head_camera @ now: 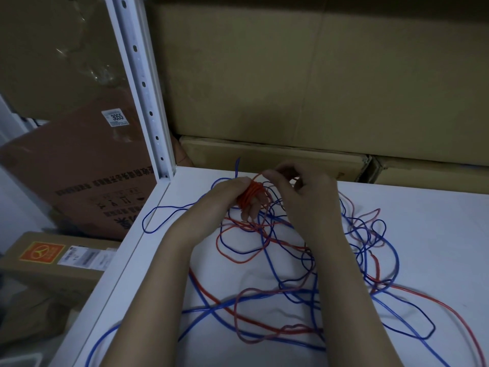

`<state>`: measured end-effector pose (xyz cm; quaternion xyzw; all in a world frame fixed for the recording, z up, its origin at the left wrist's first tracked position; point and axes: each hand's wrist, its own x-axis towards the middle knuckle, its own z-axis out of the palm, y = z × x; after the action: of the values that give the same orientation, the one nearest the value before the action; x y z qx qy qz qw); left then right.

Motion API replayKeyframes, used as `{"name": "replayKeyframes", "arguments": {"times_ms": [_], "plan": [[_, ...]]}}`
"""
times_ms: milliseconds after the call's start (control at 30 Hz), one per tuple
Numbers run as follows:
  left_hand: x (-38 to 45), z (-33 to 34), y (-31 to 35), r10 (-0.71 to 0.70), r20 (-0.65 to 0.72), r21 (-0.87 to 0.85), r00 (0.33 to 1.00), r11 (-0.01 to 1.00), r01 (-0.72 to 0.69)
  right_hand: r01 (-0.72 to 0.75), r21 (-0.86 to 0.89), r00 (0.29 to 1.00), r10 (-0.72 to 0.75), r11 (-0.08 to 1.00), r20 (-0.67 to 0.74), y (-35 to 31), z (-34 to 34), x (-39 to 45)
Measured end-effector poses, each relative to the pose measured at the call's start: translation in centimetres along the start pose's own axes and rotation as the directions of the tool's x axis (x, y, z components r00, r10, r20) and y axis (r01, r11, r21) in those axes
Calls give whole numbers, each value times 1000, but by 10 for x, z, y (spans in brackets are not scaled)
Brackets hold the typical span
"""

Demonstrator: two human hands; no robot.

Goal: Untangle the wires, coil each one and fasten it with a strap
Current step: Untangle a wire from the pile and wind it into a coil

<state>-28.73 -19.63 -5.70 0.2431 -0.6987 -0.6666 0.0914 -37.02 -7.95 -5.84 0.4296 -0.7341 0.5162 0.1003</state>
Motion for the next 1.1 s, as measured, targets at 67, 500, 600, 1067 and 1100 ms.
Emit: {"name": "replayKeyframes", "arguments": {"times_ms": [67,500,600,1067,1100], "plan": [[-2,4,3,142,78,-80,987,987,-136,-33,8,999,33,999,21,0,2,0],[-13,-19,-20,537,-75,-230,840,811,-538,-167,-51,865,171,985,471,0,10,-7],[-15,-11,-17,503,-174,-67,847,852,-520,-122,-82,837,147,989,528,-2,9,-8],[-18,-8,-22,496,-173,697,851,672,-250,-186,-26,918,183,982,353,-2,8,-5],[-19,-10,-23,501,-164,721,850,649,-244,-191,-18,925,186,981,330,-1,9,-6]]}}
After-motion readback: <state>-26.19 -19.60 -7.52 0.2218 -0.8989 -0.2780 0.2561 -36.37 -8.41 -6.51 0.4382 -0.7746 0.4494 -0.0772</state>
